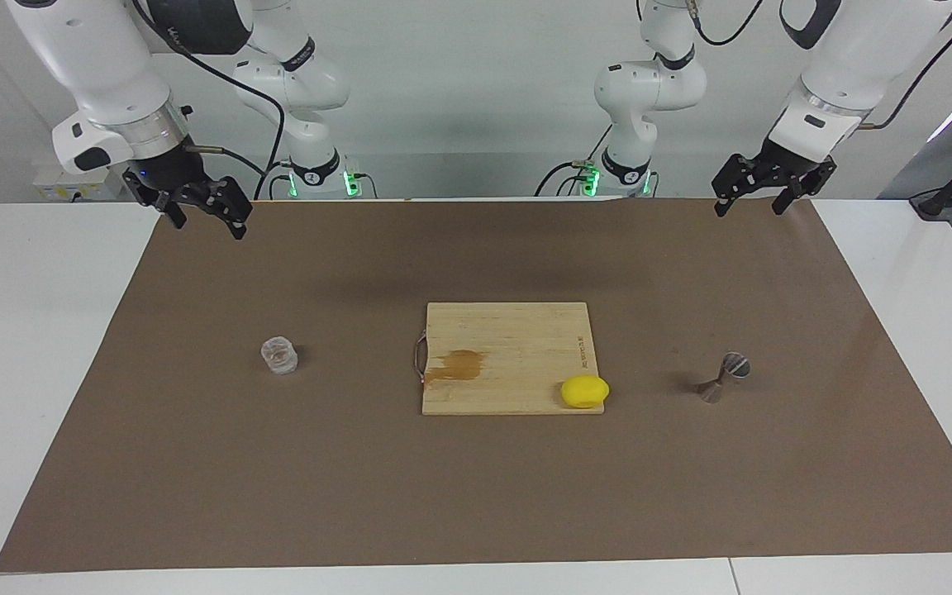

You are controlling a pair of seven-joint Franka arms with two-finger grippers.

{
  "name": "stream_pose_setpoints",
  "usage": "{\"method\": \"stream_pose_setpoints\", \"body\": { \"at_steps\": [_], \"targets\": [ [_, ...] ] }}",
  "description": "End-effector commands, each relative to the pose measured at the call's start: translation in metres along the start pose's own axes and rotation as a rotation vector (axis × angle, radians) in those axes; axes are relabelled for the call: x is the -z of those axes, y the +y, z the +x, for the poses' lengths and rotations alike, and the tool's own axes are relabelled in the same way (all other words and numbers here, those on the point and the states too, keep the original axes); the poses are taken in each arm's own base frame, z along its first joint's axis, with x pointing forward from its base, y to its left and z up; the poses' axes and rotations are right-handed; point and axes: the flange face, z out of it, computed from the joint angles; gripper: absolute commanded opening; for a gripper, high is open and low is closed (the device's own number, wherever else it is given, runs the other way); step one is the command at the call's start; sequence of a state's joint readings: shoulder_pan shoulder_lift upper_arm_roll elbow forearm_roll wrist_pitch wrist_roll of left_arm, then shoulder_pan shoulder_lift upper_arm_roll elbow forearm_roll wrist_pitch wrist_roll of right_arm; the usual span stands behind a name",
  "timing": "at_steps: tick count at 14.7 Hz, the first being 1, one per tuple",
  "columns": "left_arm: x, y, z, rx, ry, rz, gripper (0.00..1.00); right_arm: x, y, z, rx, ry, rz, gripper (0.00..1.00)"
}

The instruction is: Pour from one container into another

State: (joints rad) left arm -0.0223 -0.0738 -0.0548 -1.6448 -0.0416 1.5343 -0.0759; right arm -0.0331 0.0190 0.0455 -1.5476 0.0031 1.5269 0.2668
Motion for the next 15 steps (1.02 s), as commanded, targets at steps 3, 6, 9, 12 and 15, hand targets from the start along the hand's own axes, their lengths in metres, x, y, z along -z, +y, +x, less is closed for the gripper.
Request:
{"method": "stream_pose_setpoints", "body": {
  "at_steps": [3,6,9,12,15],
  "targets": [
    [-0.014,-0.033,0.005,0.194,-0.053,-0.111,1.00,0.001,0.005,-0.007,0.007,-0.010,0.025,1.00],
    [-0.047,-0.061,0.033,0.308,-0.147,-0.149,1.00,0.001,0.005,-0.007,0.007,-0.010,0.025,1.00],
    [-0.067,-0.089,0.065,0.589,-0.217,-0.232,1.00,0.001,0.005,-0.007,0.009,-0.010,0.025,1.00],
    [-0.081,-0.122,0.086,0.946,-0.198,-0.350,1.00,0.001,0.005,-0.007,0.007,-0.010,0.025,1.00],
    [-0.109,-0.145,0.102,1.224,-0.241,-0.446,1.00,0.001,0.005,-0.007,0.007,-0.010,0.025,1.00]
  ]
}}
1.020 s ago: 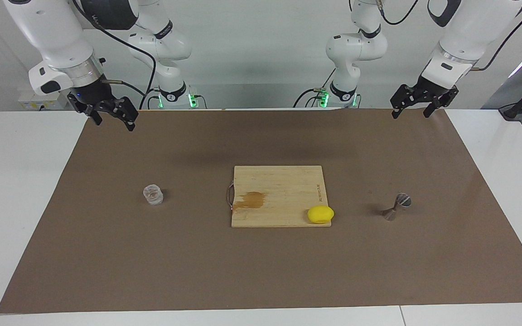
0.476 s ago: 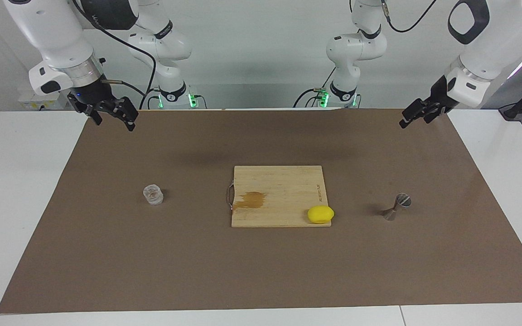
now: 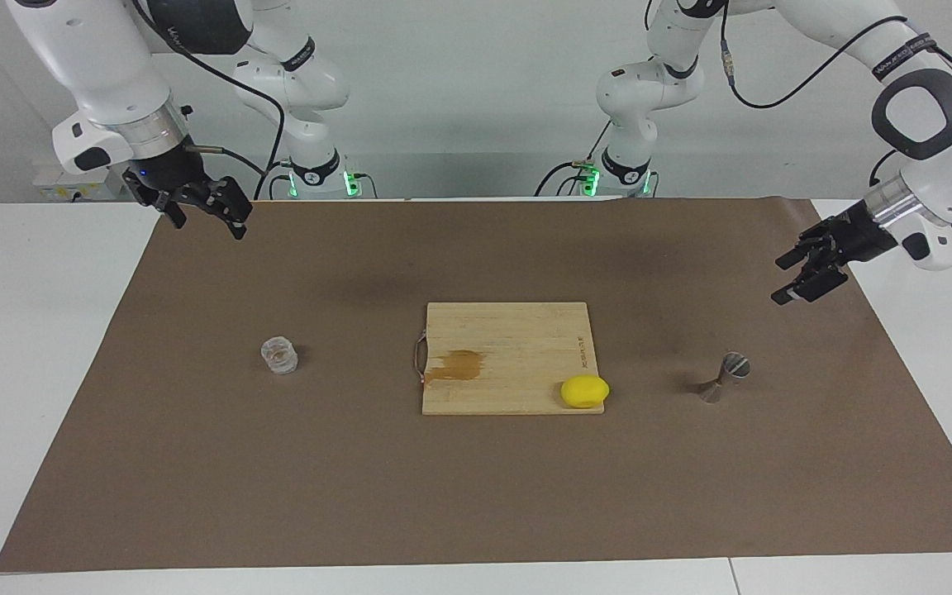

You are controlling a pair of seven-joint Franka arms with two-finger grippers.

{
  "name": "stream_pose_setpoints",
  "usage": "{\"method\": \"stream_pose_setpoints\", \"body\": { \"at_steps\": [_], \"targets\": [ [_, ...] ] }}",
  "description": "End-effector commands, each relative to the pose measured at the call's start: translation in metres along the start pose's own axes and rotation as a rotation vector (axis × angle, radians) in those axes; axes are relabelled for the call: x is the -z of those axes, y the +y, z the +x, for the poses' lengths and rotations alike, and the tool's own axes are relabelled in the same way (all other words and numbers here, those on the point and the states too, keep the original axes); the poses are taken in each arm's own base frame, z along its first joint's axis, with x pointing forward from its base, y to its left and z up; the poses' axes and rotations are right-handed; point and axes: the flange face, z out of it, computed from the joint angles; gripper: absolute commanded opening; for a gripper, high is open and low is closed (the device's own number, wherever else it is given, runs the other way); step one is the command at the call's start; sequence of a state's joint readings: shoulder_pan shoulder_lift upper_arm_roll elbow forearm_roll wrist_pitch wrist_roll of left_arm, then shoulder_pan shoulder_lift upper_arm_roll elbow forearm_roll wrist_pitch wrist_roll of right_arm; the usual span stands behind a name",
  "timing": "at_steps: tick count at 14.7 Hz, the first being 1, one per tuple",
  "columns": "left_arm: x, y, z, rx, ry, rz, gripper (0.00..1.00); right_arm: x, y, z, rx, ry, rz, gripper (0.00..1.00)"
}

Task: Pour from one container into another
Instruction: 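Open the left gripper and move it toward the small dark cup, then close the left gripper around the small dark cup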

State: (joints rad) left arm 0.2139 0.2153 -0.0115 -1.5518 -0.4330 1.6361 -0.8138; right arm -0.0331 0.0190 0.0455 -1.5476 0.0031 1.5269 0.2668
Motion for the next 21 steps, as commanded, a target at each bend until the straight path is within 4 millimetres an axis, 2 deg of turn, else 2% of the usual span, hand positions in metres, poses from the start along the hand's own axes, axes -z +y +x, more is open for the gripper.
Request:
{"method": "stream_pose_setpoints", "body": {
  "at_steps": [1,3,6,9,13,17,21],
  "targets": [
    [-0.012,0.003,0.028,0.246,-0.057,-0.084,1.00,0.001,0.005,-0.007,0.007,-0.010,0.025,1.00],
    [-0.029,0.001,0.048,0.338,-0.141,-0.115,1.00,0.001,0.005,-0.007,0.009,-0.010,0.025,1.00],
    [-0.058,-0.013,0.084,0.465,-0.265,-0.172,1.00,0.001,0.005,-0.007,0.007,-0.010,0.025,1.00],
    [-0.080,-0.025,0.103,0.636,-0.331,-0.282,1.00,0.001,0.005,-0.007,0.007,-0.010,0.025,1.00],
    [-0.116,-0.045,0.112,0.768,-0.398,-0.360,1.00,0.001,0.005,-0.007,0.007,-0.010,0.025,1.00],
    [-0.134,-0.048,0.102,0.798,-0.421,-0.366,1.00,0.001,0.005,-0.007,0.007,-0.010,0.025,1.00],
    [-0.144,-0.047,0.092,0.787,-0.431,-0.348,1.00,0.001,0.004,-0.009,0.009,-0.016,0.023,1.00]
  ]
}}
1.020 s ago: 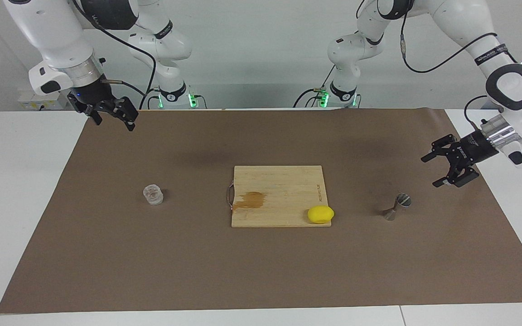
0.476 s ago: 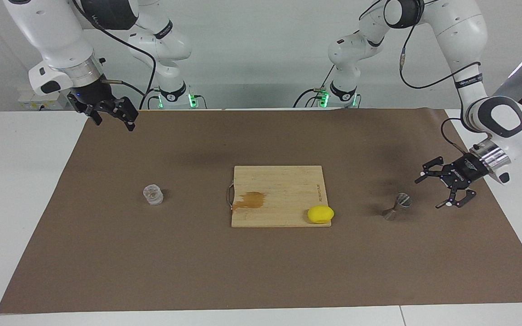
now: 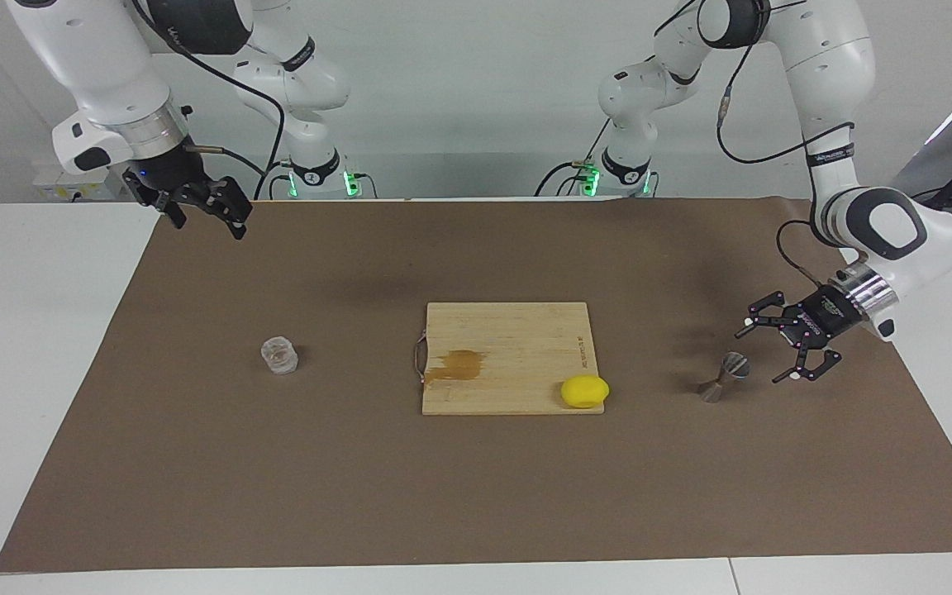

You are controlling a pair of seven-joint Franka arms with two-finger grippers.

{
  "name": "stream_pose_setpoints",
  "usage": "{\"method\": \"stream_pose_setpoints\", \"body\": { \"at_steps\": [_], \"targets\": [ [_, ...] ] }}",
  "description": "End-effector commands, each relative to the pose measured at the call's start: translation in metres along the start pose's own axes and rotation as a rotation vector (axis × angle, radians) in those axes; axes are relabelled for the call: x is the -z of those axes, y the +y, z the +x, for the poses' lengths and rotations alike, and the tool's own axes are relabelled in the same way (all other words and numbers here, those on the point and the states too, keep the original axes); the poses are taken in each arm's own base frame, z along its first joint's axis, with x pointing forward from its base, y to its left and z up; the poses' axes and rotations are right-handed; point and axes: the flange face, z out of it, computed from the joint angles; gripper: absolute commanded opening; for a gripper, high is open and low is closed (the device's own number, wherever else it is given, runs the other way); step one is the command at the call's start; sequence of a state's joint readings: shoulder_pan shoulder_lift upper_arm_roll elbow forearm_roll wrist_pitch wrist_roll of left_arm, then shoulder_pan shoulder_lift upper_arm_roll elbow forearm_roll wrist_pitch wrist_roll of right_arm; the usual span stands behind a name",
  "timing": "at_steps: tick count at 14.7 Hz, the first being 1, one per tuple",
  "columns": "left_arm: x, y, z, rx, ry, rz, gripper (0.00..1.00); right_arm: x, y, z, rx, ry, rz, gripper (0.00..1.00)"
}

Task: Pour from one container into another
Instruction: 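Close the left gripper around the small dark cup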

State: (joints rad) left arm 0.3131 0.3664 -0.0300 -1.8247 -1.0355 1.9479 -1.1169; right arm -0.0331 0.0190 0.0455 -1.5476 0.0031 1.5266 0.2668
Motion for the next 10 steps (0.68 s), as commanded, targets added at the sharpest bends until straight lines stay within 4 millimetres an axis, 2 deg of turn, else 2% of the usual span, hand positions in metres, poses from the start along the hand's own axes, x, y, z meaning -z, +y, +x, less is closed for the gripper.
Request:
{"method": "stream_pose_setpoints", "body": {
  "at_steps": [1,5,10],
  "targets": [
    [-0.007,-0.015,-0.007,0.008,0.002,-0.006,1.00,0.000,0.004,-0.009,0.009,-0.021,0.022,1.00],
    [-0.020,-0.021,-0.009,-0.022,0.010,0.010,1.00,0.000,0.008,-0.007,-0.007,-0.013,0.026,1.00],
    [-0.023,-0.026,-0.004,-0.019,0.019,0.009,0.99,0.002,0.000,-0.005,-0.039,-0.001,0.032,0.99]
  ]
}}
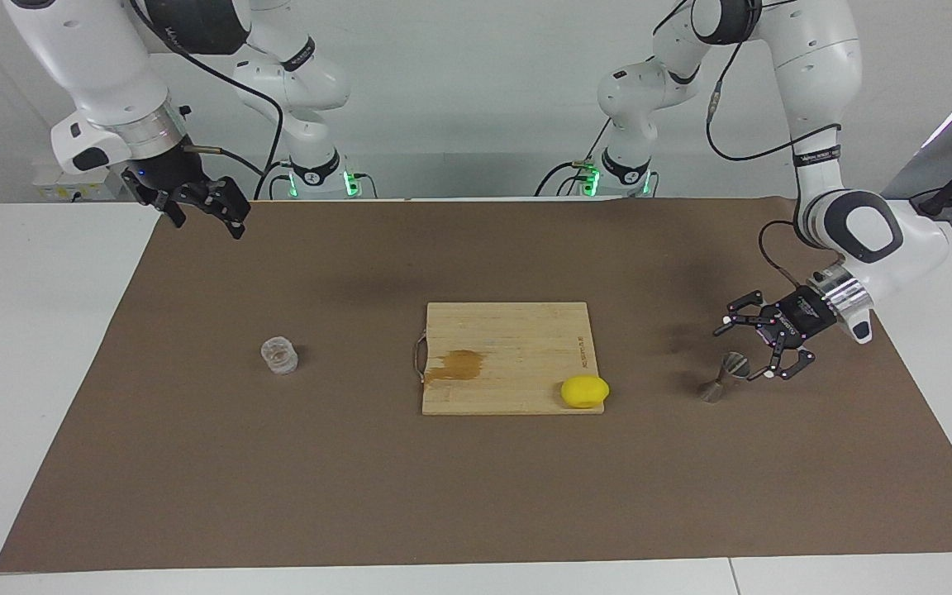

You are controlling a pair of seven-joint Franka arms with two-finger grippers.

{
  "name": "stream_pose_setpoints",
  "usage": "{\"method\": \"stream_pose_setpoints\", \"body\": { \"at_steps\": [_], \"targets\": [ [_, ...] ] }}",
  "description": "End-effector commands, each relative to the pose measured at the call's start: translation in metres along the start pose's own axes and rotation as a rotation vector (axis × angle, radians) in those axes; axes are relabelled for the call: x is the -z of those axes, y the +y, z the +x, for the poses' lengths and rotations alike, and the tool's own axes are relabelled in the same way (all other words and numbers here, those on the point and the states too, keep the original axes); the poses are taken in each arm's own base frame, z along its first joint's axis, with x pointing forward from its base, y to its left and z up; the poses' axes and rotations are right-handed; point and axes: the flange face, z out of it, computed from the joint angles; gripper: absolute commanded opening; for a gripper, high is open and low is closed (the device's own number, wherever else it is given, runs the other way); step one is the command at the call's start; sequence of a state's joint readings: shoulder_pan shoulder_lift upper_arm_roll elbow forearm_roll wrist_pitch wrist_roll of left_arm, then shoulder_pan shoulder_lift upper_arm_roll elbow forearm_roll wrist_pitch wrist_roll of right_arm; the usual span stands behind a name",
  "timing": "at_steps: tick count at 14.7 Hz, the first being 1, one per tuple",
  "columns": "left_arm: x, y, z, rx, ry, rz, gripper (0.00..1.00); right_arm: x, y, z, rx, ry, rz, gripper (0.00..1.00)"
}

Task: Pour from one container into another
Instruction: 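Close the left gripper around the small dark cup, then carry the dark cup over the board while the right gripper opens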

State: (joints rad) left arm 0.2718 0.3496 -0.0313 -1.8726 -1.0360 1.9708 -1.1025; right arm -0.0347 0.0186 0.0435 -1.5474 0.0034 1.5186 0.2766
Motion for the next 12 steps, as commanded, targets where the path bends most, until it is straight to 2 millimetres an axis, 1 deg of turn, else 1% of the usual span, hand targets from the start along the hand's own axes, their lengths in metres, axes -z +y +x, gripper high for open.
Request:
{"method": "stream_pose_setpoints", "body": {
  "at_steps": [1,3,5,6,7,8,12],
  "targets": [
    [0.0002,-0.0126,0.0012,-0.003,0.007,-0.022,0.98,0.0024,-0.0037,-0.0047,-0.044,0.014,0.037,0.99],
    [0.0000,-0.0146,0.0025,-0.001,0.008,-0.024,0.94,0.0028,-0.0095,-0.0051,-0.067,0.024,0.038,0.99],
    [-0.0006,-0.0164,0.0032,0.000,0.008,-0.021,0.88,0.0029,-0.0096,-0.0050,-0.084,0.025,0.039,0.98],
    [-0.0006,-0.0164,0.0032,0.002,0.008,-0.021,0.85,0.0029,-0.0096,-0.0050,-0.095,0.025,0.039,0.95],
    [-0.0014,-0.0167,0.0025,0.001,0.007,-0.019,0.83,0.0028,-0.0103,-0.0054,-0.107,0.023,0.039,0.93],
    [-0.0007,-0.0166,0.0031,0.002,0.007,-0.020,0.81,0.0028,-0.0095,-0.0051,-0.124,0.023,0.039,0.93],
    [-0.0002,-0.0184,0.0027,0.003,0.003,-0.014,0.81,0.0022,-0.0101,-0.0061,-0.219,0.011,0.036,0.93]
  ]
}}
